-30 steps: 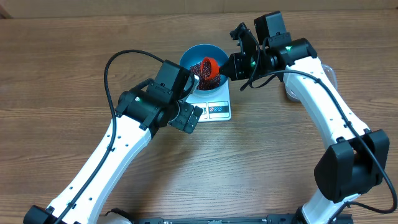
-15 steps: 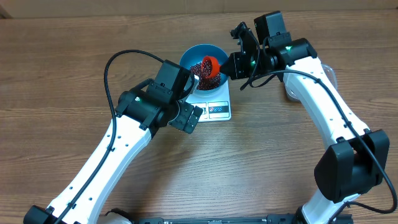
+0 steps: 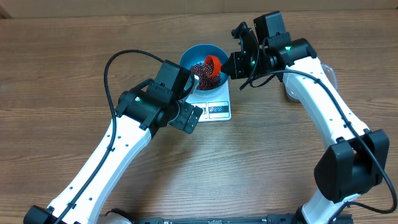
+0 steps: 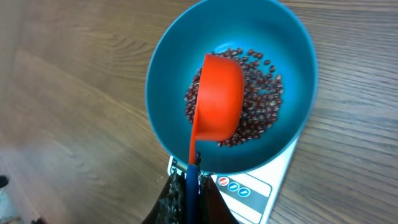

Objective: Scoop item into bowl and weigh 150g on scale
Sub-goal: 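Tilt the scoop over the teal bowl to pour beans in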

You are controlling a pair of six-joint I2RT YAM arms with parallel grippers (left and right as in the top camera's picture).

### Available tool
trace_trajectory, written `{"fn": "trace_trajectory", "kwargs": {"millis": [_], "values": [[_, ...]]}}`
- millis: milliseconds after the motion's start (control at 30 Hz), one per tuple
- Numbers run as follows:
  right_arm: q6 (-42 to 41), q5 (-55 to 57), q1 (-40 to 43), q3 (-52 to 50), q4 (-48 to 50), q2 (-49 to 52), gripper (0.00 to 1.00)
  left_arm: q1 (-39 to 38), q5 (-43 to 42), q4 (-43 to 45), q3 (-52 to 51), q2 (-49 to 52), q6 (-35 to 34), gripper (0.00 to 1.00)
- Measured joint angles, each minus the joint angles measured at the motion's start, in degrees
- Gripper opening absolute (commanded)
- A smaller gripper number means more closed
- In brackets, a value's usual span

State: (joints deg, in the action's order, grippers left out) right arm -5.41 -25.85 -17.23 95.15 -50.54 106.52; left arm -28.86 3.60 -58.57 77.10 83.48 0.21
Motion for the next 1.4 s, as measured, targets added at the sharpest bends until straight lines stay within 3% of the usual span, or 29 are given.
{"fn": "trace_trajectory", "kwargs": {"millis": [167,400,633,867,1067,1400], "values": [[-2.99,2.78,-0.09,0.0,0.17,0.0,0.04,0.0,0.0,0.0,0.0,0.0,0.0,1.0],[0.48,1.9,-0.87,0.0,-0.07,0.0,0.04,0.0,0.0,0.02,0.0,0.0,0.0,1.0],[-2.08,3.8,-1.22,0.0,0.37,0.0,0.04,0.0,0.0,0.0,0.0,0.0,0.0,1.0],[1.73,3.48,-1.66,0.0,-0.9,0.0,0.04,0.0,0.0,0.0,0.0,0.0,0.0,1.0],[-1.44,5.46,-1.73,0.02,-0.07,0.0,0.04,0.0,0.0,0.0,0.0,0.0,0.0,1.0],[0.31,4.33,-2.05,0.02,-0.55,0.0,0.04,0.0,0.0,0.0,0.0,0.0,0.0,1.0]]}}
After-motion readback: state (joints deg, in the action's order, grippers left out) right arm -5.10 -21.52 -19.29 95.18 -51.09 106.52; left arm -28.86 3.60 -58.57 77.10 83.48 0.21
